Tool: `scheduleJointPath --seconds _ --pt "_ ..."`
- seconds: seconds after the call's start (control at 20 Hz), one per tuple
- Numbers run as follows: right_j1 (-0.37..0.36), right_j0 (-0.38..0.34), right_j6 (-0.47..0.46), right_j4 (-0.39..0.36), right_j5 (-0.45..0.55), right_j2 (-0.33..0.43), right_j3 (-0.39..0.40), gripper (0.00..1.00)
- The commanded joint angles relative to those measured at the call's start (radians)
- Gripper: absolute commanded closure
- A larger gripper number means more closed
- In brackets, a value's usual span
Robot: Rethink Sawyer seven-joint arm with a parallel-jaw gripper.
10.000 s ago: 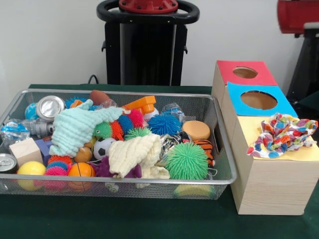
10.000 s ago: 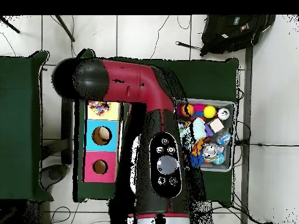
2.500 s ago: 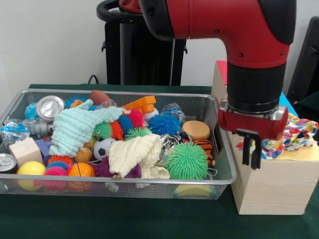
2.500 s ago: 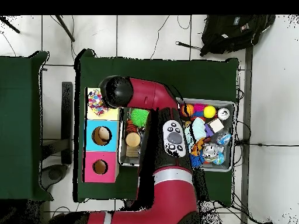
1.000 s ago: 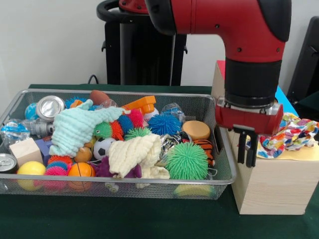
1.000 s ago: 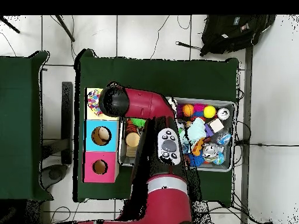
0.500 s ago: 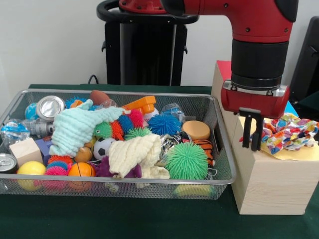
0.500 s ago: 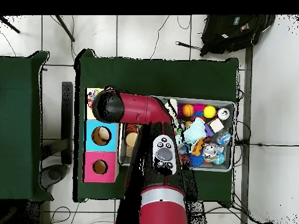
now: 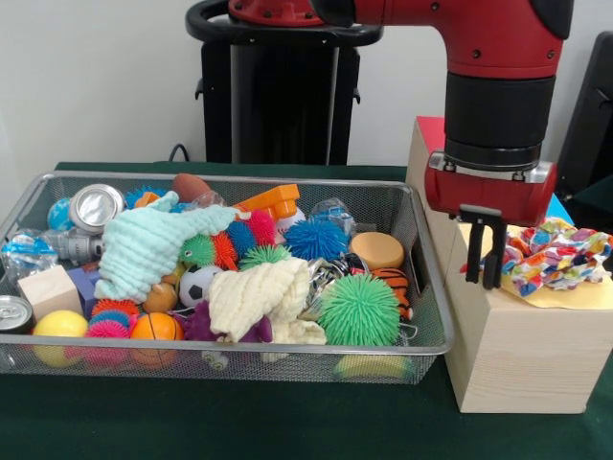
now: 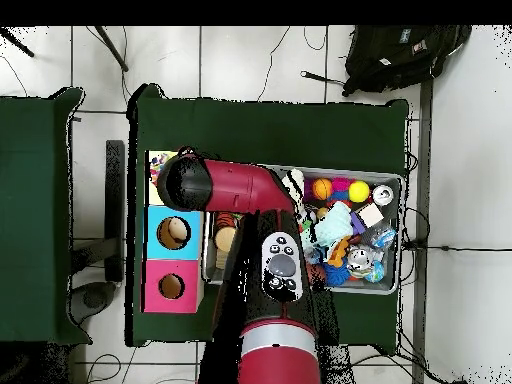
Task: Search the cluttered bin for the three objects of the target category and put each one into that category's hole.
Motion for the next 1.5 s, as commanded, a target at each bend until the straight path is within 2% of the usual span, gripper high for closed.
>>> scheduleJointPath --seconds 0.05,0.3,0.45,0.6,0.8,1.5 --pt "0.039 -0.020 0.108 0.019 0.044 0.070 0.163 1.00" --pt "0.045 -0.007 0.121 0.016 0.017 0.065 0.164 1.00" --pt "0.023 -0.014 0.102 0.011 0.025 0.070 0.167 1.00" --pt "-0.041 0.000 0.098 0.013 0.102 0.043 0.159 1.00" --pt "-0.079 -0.012 0.077 0.018 0.184 0.039 0.126 1.00" --pt "-0.045 -0.022 0.090 0.011 0.238 0.030 0.034 1.00"
